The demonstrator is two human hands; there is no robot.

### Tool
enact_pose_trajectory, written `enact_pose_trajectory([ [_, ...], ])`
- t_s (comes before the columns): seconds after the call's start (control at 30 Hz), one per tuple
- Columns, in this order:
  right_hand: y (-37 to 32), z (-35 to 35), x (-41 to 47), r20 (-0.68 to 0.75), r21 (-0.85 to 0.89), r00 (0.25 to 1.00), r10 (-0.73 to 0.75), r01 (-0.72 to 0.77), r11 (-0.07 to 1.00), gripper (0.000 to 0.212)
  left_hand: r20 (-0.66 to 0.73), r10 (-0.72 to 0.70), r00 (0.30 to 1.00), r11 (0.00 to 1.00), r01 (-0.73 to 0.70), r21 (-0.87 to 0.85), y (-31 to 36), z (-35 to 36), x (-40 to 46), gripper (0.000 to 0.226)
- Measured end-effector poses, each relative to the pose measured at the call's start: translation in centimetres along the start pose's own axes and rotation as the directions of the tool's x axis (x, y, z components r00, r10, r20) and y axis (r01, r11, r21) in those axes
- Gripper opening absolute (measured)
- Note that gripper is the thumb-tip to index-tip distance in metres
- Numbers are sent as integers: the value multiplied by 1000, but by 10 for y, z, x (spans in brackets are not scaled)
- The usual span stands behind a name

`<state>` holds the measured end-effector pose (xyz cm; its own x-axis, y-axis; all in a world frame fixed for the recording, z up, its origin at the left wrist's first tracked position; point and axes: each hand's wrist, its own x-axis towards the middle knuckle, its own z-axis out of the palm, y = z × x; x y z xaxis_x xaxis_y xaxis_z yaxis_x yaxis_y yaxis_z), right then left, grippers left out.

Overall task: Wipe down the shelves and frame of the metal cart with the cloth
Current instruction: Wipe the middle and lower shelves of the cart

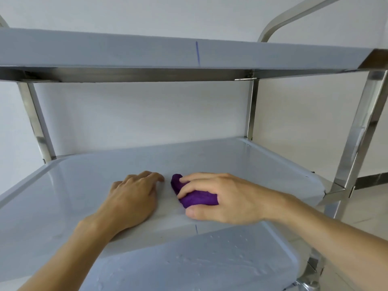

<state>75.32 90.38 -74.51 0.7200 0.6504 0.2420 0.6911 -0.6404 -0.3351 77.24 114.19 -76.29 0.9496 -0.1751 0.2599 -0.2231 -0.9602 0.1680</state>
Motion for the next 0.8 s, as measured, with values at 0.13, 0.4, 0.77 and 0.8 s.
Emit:
enact_pose_trajectory([
  [0.13, 38, -28, -33, 12, -15, 993, 116, -116, 993, 34, -12, 22, 1000, 1000, -22, -10, -2, -4, -1, 37],
  [0.4, 130, -41, -4, -279, -7, 760, 587, -612, 791, 40, -34, -97, 995, 993, 99, 64, -35, -15, -7, 37],
  [0.77, 5, 29, 76, -120, -55, 992, 26, -32, 998, 36, 13, -153, 988, 988, 153, 11, -41, -9, -7, 38],
  [0.8, 2, 27, 67, -91, -20, 996, -11, 9, 1000, 36, 25, -153, 988, 988, 152, 13, -40, -8, -6, 36],
])
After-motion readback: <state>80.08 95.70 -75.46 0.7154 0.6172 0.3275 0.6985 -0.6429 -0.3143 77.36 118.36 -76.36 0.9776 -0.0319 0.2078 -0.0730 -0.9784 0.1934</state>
